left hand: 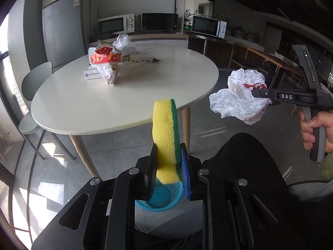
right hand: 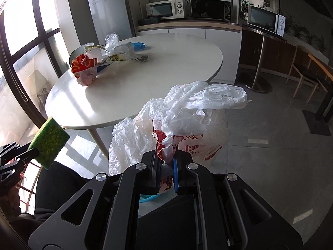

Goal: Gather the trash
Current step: 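Carry the sponge and white bag down over the blue wastebasket with both tools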

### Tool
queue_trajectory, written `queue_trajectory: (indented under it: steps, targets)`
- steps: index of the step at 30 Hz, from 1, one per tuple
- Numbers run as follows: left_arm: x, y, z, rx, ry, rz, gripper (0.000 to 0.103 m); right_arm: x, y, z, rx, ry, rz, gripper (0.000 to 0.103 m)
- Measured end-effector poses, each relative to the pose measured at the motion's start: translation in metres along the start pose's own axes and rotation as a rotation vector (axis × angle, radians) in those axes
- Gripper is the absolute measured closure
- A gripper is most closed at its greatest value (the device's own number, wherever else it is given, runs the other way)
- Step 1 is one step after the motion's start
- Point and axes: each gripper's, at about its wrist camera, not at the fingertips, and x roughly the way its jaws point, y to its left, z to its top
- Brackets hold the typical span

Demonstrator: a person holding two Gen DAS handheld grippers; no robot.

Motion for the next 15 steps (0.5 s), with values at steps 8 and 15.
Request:
queue_trajectory:
  steps: [8, 15]
  targets:
    - [0.054, 0.024, -0.035, -0.073, 0.179, 0.035, 0.083, 0.071, 0.026, -0.035, -0.022, 0.142, 0.063, 0.095]
    - [0.100, 0.054, -0.060, -0.151, 0.285, 0.051, 0.083, 0.139, 0.045, -0.050, 0.004, 0.261, 0.115, 0.095]
